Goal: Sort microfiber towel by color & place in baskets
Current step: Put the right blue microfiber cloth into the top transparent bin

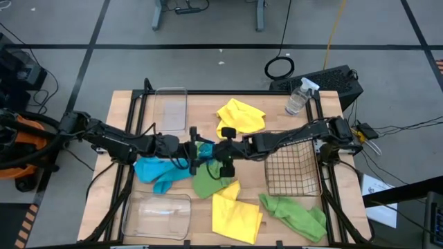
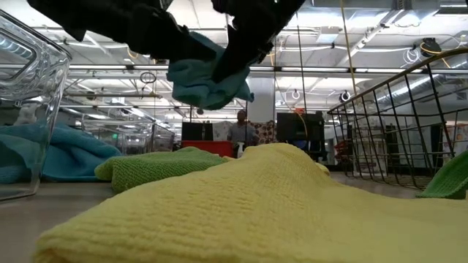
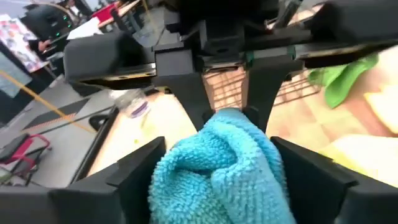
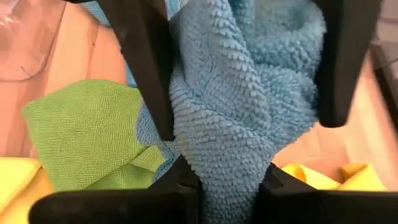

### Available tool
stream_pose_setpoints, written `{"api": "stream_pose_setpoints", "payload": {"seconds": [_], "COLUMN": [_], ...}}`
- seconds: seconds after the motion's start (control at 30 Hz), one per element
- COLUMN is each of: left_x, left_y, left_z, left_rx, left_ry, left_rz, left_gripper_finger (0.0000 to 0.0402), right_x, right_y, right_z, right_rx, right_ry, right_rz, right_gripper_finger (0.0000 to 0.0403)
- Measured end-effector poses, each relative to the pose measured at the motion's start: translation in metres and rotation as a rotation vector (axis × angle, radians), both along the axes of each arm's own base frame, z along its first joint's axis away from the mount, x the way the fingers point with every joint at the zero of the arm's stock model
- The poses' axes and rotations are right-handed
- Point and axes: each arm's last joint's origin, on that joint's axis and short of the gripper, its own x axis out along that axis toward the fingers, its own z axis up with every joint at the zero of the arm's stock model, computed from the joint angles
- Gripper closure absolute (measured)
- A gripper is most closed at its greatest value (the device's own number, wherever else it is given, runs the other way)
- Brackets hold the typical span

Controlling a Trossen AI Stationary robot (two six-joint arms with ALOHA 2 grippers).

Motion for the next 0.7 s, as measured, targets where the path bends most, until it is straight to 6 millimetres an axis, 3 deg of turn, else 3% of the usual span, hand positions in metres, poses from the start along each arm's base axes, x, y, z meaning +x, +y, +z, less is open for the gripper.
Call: {"api": "stream_pose_setpoints", "payload": {"seconds": [0.37,0.7], "left_x": [0.0,0.0], "left_y": [0.003,0.002], "left_z": [-0.001,-0.002], "left_rx": [0.019,-0.062], "left_ry": [0.015,0.012], "left_rz": [0.001,0.027], "left_gripper_finger": [0.0363,0.0358], "right_x": [0.001,0.0], "right_y": [-0.028,-0.03], "right_z": [0.003,0.002], "right_rx": [0.015,0.098], "right_ry": [0.003,0.015], "right_rz": [0.015,0.01], "right_gripper_finger": [0.0353,0.0353]}}
